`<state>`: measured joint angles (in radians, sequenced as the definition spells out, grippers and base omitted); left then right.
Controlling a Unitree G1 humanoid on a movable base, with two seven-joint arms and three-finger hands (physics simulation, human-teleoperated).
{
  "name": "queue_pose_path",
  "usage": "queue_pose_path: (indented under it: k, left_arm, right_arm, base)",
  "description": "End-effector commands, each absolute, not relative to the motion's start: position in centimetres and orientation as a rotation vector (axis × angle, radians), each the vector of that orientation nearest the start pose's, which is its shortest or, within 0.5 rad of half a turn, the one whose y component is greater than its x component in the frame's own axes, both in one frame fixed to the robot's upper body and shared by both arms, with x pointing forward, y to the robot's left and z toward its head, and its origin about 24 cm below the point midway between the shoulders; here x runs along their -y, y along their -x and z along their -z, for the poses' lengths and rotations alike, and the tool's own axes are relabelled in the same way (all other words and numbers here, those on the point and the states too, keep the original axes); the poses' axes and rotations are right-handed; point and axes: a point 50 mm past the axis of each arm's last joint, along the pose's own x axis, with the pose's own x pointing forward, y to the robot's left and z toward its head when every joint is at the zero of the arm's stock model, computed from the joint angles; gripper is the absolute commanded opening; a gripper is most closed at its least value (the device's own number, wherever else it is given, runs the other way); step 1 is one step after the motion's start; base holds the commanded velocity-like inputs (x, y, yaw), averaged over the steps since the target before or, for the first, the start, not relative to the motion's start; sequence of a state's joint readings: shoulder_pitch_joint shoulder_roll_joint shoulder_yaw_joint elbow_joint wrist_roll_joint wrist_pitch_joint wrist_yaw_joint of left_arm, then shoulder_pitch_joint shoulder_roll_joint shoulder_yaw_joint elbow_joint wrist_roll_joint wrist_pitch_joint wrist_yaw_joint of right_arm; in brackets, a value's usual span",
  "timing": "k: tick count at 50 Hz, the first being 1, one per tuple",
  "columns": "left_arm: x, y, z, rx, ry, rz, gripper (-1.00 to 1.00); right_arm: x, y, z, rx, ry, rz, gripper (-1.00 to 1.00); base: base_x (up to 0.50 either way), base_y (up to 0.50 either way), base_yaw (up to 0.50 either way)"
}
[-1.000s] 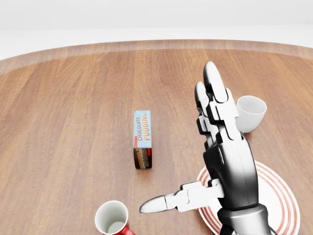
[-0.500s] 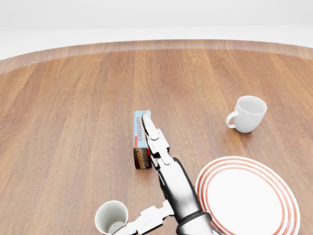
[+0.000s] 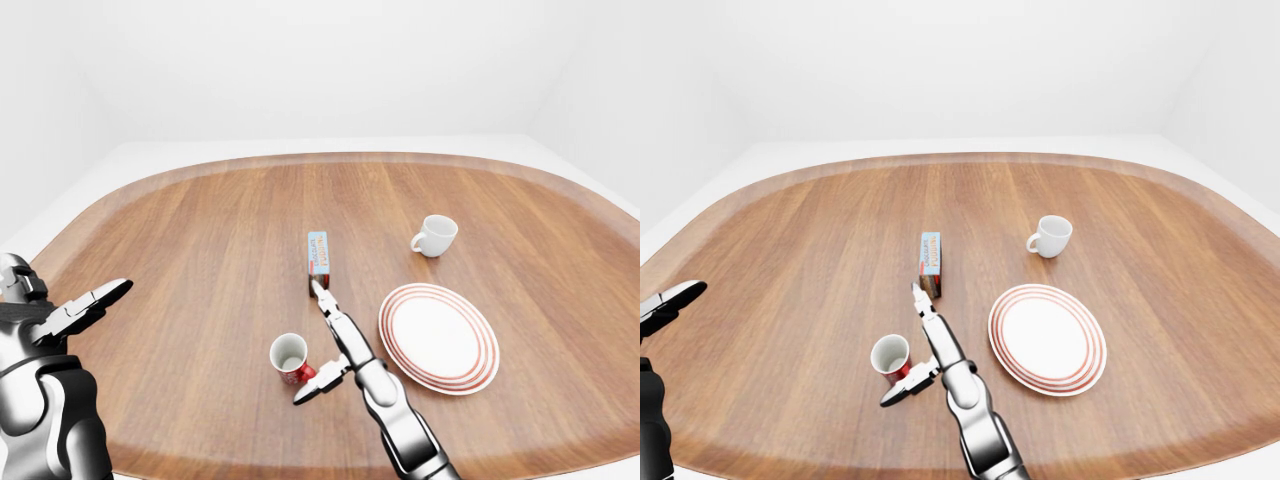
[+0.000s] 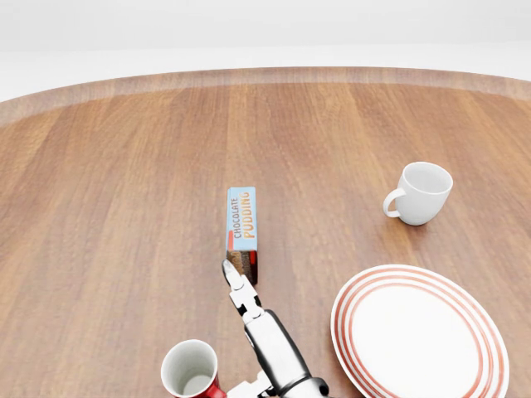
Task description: Pick up the red mug and put it on the plate
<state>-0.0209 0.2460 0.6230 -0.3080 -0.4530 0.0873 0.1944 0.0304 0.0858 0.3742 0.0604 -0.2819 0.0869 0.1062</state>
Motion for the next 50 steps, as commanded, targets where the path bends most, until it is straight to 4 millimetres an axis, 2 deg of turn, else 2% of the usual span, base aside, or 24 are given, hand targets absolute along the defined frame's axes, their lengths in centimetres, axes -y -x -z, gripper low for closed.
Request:
queue_pose_path:
  k: [1,16,31,40,50]
  left_arm:
    - [-32.1,-20.1,-14.7,0.415,0.171,-0.656,1.00]
    - [-32.1,-20.1,-14.7,0.415,0.171,-0.655,1.00]
    - [-32.1,-20.2,-14.7,0.416,0.170,-0.653,1.00]
    - [-32.0,-20.2,-14.7,0.416,0.170,-0.653,1.00]
    - [-32.0,-20.2,-14.6,0.411,0.171,-0.652,1.00]
  right_arm:
    - [3.6,-22.5,0.0,-0.197,0.248,-0.496,1.00]
    - [3.5,-23.0,0.9,-0.229,0.249,-0.506,1.00]
    - [2.6,-25.2,1.8,-0.278,0.238,-0.534,1.00]
    - [1.5,-26.1,3.1,-0.317,0.283,-0.577,1.00]
    - [1.9,-26.5,4.8,-0.408,0.266,-0.553,1.00]
  base:
    - [0.00,0.00,0.00]
    - [0.00,0.00,0.00]
    - [0.00,0.00,0.00]
    - [0.00,0.00,0.00]
    - [0.00,0.00,0.00]
